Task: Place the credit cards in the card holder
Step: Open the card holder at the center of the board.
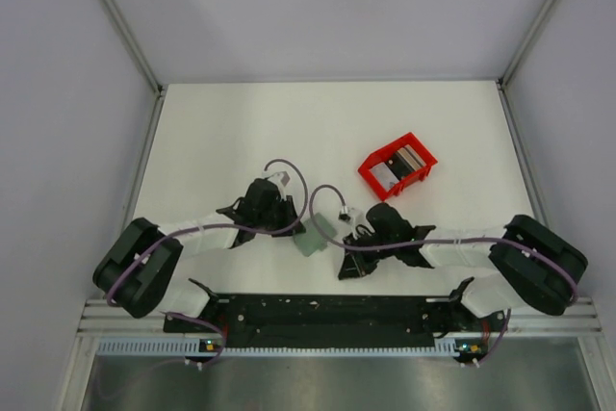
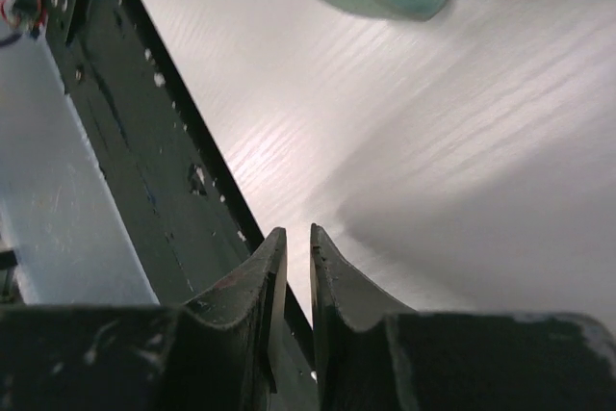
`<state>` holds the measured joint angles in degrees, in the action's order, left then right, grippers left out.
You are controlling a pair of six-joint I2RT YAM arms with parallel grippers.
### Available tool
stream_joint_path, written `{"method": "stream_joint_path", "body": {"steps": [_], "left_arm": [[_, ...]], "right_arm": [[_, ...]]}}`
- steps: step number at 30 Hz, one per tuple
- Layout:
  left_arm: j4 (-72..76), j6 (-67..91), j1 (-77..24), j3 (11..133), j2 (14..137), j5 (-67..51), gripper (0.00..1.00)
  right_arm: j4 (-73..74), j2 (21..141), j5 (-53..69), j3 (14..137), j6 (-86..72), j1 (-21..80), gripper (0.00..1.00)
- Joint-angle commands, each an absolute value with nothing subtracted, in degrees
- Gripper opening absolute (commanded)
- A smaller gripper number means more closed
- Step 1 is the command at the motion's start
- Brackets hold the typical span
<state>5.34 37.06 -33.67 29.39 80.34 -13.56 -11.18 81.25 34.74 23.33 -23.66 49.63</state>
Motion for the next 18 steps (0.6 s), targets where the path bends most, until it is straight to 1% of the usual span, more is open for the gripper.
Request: {"method": "stream_joint_path", "body": {"steps": [1, 3, 5, 6, 8, 9, 12, 13, 15, 16, 18], "left_arm": [[5.0, 35.9, -33.3, 29.6, 77.9, -11.8, 0.32], [4.6, 36.8, -33.3, 29.4, 76.8, -12.0, 0.44], [3.7, 37.2, -33.4, 29.0, 75.0, -12.1, 0.5], [2.6, 37.4, -33.3, 29.2, 73.9, -11.9, 0.54], [0.3, 37.2, -33.3, 29.8, 71.6, -11.3, 0.62], [-3.1, 36.9, -33.3, 30.5, 70.4, -10.4, 0.65], [-9.3, 35.9, -33.3, 32.6, 67.4, -6.9, 0.68], [-11.6, 36.1, -33.4, 33.4, 66.5, -4.5, 0.73], [-15.5, 36.6, -33.2, 34.8, 64.8, -0.5, 0.8], [-17.7, 37.0, -33.2, 35.6, 63.9, 3.5, 0.84], [-20.6, 37.6, -33.0, 37.0, 62.8, 7.1, 0.92]], "right_arm": [[-11.3, 74.4, 20.1, 27.2, -34.1, 49.0, 0.16], [-9.6, 74.0, 14.5, 30.6, -38.1, 49.0, 0.17], [-5.1, 74.7, 7.8, 33.7, -40.9, 49.0, 0.18], [-3.9, 74.9, 6.3, 35.0, -41.7, 49.1, 0.2], [-2.8, 75.2, 4.8, 36.6, -42.9, 49.0, 0.22], [-1.9, 75.5, 4.2, 37.6, -43.9, 49.0, 0.23], [-1.1, 77.7, 5.2, 40.9, -45.0, 49.3, 0.26], [-0.4, 79.1, 5.2, 42.6, -45.1, 49.4, 0.26], [1.5, 82.2, 6.1, 45.9, -44.6, 50.0, 0.25], [2.5, 83.8, 6.1, 47.9, -44.2, 50.3, 0.25], [4.2, 86.7, 5.9, 51.7, -42.7, 51.6, 0.25]]}}
